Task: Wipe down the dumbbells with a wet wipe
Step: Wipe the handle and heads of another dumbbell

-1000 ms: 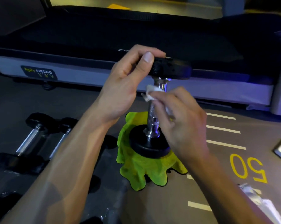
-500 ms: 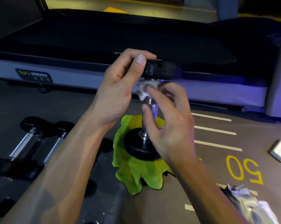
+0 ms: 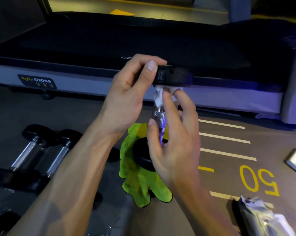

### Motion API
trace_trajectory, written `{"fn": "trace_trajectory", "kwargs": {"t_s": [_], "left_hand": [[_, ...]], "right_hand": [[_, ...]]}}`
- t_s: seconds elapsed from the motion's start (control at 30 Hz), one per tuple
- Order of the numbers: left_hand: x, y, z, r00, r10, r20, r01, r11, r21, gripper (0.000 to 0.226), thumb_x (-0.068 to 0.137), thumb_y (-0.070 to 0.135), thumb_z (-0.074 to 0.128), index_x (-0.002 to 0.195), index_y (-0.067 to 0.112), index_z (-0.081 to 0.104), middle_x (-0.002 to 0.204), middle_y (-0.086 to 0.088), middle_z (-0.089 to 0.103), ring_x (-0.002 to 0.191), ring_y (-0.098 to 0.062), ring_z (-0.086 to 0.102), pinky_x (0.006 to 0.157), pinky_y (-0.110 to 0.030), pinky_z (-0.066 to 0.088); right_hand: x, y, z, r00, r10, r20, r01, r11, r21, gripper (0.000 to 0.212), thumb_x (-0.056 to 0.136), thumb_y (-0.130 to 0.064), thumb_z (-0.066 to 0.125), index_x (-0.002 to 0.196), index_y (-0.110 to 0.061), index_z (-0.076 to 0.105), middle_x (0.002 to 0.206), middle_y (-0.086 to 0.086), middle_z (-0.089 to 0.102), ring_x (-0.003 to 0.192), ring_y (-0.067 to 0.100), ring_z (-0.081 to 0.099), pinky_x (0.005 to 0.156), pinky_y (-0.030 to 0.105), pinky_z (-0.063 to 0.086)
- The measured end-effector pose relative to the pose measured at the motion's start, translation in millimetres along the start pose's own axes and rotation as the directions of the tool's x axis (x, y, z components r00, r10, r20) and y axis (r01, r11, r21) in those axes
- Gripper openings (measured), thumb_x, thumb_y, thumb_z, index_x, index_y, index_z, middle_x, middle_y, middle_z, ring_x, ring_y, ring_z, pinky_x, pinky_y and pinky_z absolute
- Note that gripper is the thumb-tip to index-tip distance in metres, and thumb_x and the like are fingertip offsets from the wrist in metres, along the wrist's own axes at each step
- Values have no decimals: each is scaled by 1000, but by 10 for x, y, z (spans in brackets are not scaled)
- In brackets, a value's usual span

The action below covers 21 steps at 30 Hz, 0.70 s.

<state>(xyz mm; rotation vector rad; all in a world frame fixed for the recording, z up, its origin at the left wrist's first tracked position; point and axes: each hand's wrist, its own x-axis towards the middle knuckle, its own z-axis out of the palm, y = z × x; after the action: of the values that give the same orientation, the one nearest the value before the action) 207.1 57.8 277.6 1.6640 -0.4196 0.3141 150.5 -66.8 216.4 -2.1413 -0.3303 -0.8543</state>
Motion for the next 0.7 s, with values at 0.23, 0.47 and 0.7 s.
{"fn": "trace_trajectory", "kwargs": {"t_s": [0.23, 0.47, 0.7], "left_hand": [[0, 17, -11, 999, 22, 28, -23, 998, 51, 22, 112, 21, 46, 119, 17, 66, 116, -17, 67, 98, -13, 62, 88, -23, 51], [-34, 28, -43, 1000, -8, 14, 9, 999, -39, 23, 112, 18, 44, 118, 14, 66, 110, 9, 68, 102, 3, 62, 94, -16, 46], [-71, 9, -76, 1000, -25, -1, 25, 995, -101, 22, 112, 19, 44, 116, 18, 66, 112, 13, 68, 106, 4, 62, 94, -14, 45]], "right_hand": [[102, -171, 101, 996, -11, 91, 44, 929, -368, 57, 87, -26, 66, 142, -12, 58, 148, 3, 46, 137, 29, 38, 109, 43, 39], [-50, -1, -99, 997, 67, 24, -64, 990, -128, 53, 94, -22, 64, 146, -17, 56, 149, 3, 50, 138, 25, 47, 113, 39, 42], [-172, 65, -180, 995, 36, 90, -32, 998, -48, 43, 95, -20, 66, 135, -6, 63, 140, 3, 58, 133, 19, 53, 114, 25, 37]]}}
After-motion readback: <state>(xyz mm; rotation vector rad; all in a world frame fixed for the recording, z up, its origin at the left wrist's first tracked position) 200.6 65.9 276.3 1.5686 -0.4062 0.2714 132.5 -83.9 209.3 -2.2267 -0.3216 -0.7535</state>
